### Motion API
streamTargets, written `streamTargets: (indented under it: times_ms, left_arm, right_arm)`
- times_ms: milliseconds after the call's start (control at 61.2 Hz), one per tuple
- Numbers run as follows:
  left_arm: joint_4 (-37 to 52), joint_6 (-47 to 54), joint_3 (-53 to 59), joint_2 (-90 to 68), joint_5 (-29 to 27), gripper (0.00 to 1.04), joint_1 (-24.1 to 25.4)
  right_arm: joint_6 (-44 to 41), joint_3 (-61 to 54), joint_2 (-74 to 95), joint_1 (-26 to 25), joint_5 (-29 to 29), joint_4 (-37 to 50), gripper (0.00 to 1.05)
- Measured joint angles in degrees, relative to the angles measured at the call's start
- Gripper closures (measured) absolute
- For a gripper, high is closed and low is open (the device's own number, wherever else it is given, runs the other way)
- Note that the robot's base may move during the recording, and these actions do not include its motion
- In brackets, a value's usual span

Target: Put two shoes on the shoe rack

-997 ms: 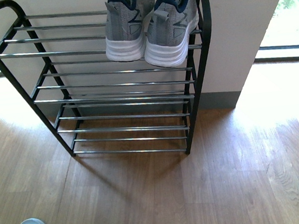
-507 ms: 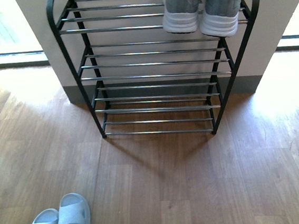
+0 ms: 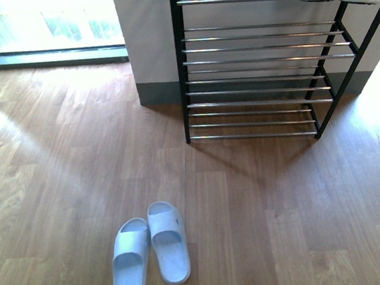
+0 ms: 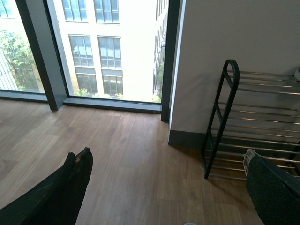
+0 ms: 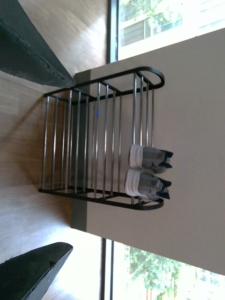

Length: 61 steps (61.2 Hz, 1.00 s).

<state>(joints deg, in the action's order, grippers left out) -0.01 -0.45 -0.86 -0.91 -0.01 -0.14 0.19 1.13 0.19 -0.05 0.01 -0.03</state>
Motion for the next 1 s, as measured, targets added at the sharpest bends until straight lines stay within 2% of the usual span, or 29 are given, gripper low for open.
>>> streamTargets:
  times_ms: [997]
  left_arm:
    - [0.00, 0.00, 0.00, 0.00, 0.02, 0.09, 0.00]
  right_arm:
    - [0.00, 0.00, 0.00, 0.00, 0.09, -0.02, 0.09]
